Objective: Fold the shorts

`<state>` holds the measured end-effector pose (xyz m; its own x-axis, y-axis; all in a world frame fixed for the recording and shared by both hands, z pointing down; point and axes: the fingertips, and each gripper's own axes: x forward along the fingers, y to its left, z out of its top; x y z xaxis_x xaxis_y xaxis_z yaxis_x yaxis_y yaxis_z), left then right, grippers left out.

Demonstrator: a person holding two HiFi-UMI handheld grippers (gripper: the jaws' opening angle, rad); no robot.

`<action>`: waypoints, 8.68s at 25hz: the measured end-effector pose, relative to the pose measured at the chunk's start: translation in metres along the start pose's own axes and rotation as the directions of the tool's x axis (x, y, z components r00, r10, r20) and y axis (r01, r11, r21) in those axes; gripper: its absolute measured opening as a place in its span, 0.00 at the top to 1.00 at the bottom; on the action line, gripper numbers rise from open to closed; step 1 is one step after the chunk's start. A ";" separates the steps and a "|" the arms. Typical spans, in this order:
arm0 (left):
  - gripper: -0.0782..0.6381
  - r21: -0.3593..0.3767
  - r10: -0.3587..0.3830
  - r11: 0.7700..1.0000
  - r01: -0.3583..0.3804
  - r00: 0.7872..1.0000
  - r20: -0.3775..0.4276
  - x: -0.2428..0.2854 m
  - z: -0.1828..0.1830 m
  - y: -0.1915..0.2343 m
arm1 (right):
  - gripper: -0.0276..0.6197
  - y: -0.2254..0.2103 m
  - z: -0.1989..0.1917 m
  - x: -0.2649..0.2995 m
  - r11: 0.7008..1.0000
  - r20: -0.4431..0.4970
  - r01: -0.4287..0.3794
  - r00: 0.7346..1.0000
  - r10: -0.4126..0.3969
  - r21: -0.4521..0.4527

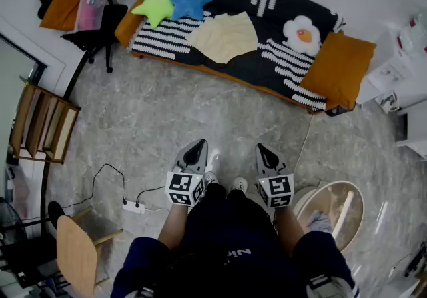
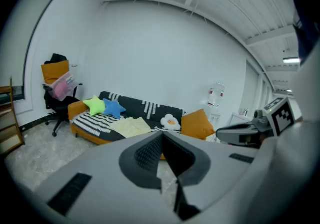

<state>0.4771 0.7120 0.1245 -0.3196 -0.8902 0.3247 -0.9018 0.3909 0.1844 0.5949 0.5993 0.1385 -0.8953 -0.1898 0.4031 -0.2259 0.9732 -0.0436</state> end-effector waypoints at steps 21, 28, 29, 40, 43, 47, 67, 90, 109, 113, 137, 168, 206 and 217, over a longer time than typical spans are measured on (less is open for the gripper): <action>0.41 0.007 -0.212 0.977 0.212 0.977 0.002 -0.002 0.000 -0.035 | 0.32 0.004 -0.001 -0.026 0.995 0.047 0.065 0.997 -0.069 0.077; 0.41 0.065 -0.204 0.978 0.198 0.975 0.089 -0.002 0.025 -0.012 | 0.33 -0.001 0.019 -0.020 0.979 0.087 0.156 0.982 -0.168 0.127; 0.42 0.093 -0.204 0.976 0.196 0.975 0.087 -0.003 0.027 -0.010 | 0.33 -0.001 0.022 -0.020 0.977 0.094 0.165 0.979 -0.179 0.137; 0.46 0.131 -0.262 0.957 0.257 0.965 0.020 0.013 0.026 -0.004 | 0.35 -0.006 0.022 0.006 0.977 0.079 0.161 0.982 -0.173 0.142; 0.47 0.079 -0.246 0.967 0.242 0.968 0.053 0.027 0.036 0.004 | 0.35 -0.014 0.026 0.025 0.983 0.069 0.133 0.987 -0.142 0.124; 0.51 0.028 -0.204 0.979 0.202 0.976 0.074 0.056 0.049 0.016 | 0.36 -0.035 0.036 0.053 0.991 0.062 0.084 0.994 -0.091 0.099; 0.51 0.036 0.024 0.999 -0.024 1.000 -0.007 0.246 0.085 -0.003 | 0.44 -0.215 0.086 0.172 0.992 0.013 -0.108 0.994 0.107 0.059; 0.52 0.093 -0.098 0.990 0.106 0.991 -0.092 0.348 0.114 0.049 | 0.48 -0.253 0.089 0.241 0.976 -0.008 0.019 1.000 -0.017 0.217; 0.54 0.195 -0.356 0.895 0.401 0.907 -0.226 0.498 0.191 0.204 | 0.52 -0.238 0.151 0.414 0.902 -0.095 0.270 0.963 -0.253 0.337; 0.54 0.183 -0.389 0.878 0.443 0.882 -0.267 0.507 0.181 0.220 | 0.54 -0.233 0.146 0.429 0.871 -0.133 0.318 0.948 -0.290 0.374; 0.55 0.376 -0.367 0.771 0.514 0.841 -0.398 0.688 0.221 0.242 | 0.66 -0.348 0.153 0.513 0.833 -0.245 0.398 0.914 -0.323 0.385; 0.58 0.435 -0.079 -0.183 0.882 0.428 -0.900 1.013 0.035 0.251 | 0.76 -0.475 -0.061 0.645 0.704 -0.538 0.549 0.796 -0.277 0.450; 0.84 0.533 0.113 -0.387 0.752 0.612 -0.783 1.097 0.012 0.306 | 0.89 -0.507 -0.109 0.673 0.865 -0.652 0.388 0.752 -0.097 0.318; 0.84 0.540 0.053 -0.296 0.788 0.578 -0.814 1.052 0.066 0.335 | 0.88 -0.493 -0.068 0.677 0.927 -0.585 0.285 0.805 -0.093 0.244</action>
<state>-0.1804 -0.1091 0.4664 0.0045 -0.3032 0.9529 -0.1424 -0.9434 -0.2995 0.1263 0.0002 0.4947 -0.4751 -0.1673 0.8639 -0.5584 0.8161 -0.1491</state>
